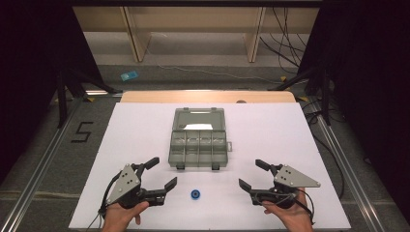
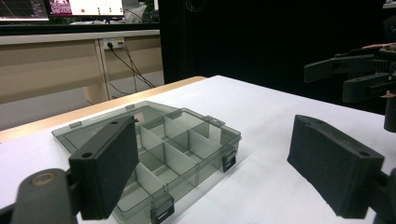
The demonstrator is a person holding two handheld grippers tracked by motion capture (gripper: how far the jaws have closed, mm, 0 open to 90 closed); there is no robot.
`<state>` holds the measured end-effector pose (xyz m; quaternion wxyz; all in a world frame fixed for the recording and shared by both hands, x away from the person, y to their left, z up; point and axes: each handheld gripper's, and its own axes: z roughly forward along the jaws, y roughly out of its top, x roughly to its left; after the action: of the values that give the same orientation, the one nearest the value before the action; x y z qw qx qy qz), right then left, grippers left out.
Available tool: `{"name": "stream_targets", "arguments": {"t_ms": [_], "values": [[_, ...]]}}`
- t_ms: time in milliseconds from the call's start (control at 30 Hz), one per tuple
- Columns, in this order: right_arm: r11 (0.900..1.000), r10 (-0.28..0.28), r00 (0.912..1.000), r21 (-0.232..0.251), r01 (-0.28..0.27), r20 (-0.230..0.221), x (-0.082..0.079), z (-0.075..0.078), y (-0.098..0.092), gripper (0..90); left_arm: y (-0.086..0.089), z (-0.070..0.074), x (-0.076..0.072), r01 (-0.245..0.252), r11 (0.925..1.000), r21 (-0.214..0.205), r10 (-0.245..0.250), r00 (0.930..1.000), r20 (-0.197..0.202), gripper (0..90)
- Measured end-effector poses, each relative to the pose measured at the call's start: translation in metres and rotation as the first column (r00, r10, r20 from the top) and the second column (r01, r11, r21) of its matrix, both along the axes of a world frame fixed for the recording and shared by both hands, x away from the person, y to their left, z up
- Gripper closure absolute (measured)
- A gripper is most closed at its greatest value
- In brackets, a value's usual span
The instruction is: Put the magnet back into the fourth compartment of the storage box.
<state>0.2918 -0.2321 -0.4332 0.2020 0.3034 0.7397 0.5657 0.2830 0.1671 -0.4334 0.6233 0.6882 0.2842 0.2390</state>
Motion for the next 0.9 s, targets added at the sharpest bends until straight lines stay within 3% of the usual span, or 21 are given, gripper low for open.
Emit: {"name": "stream_targets", "arguments": {"t_ms": [233, 400, 467, 500, 600, 633, 733, 900], "values": [[0.9998, 0.013, 0.9998, 0.012, -0.013, 0.012, 0.0, -0.001, 0.004, 16.2, 0.0, 0.0, 0.0, 0.001, 1.0, 0.001, -0.001, 1.0, 0.001, 15.7], [0.9991, 0.004, 1.0, -0.041, -0.003, 0.009, -0.001, 0.001, 0.004, 16.3, -0.001, 0.0, 0.0, 0.002, 1.0, -0.003, -0.002, 1.0, -0.002, 15.6], [0.9991, 0.007, 0.9997, -0.041, -0.006, 0.025, 0.001, -0.001, 0.005, 16.3, -0.001, 0.0, 0.0, 0.003, 1.0, 0.0, -0.003, 1.0, -0.002, 15.7], [0.9988, 0.016, 0.9999, -0.047, -0.016, 0.004, 0.0, 0.0, 0.006, 16.3, -0.001, 0.0, 0.001, 0.003, 1.0, 0.0, -0.003, 1.0, -0.002, 15.7], [0.9981, 0.006, 0.9999, -0.062, -0.005, 0.014, -0.001, 0.0, 0.007, 16.4, -0.001, 0.0, 0.0, 0.004, 1.0, -0.007, -0.004, 1.0, -0.004, 15.7], [0.9977, 0.028, 0.9996, -0.061, -0.028, 0.003, -0.001, 0.0, 0.008, 16.4, -0.001, 0.0, 0.0, 0.005, 1.0, -0.005, -0.005, 1.0, -0.002, 15.7], [0.997, 0.024, 0.9993, -0.074, -0.022, 0.029, 0.0, 0.001, 0.009, 16.7, -0.002, 0.0, -0.001, 0.008, 1.0, -0.004, -0.008, 1.0, -0.002, 15.6], [0.9951, 0.04, 0.9992, -0.09, -0.041, -0.007, -0.003, 0.002, 0.013, 18.1, -0.001, 0.0, 0.0, 0.004, 1.0, -0.007, -0.004, 1.0, -0.004, 15.6]]}}
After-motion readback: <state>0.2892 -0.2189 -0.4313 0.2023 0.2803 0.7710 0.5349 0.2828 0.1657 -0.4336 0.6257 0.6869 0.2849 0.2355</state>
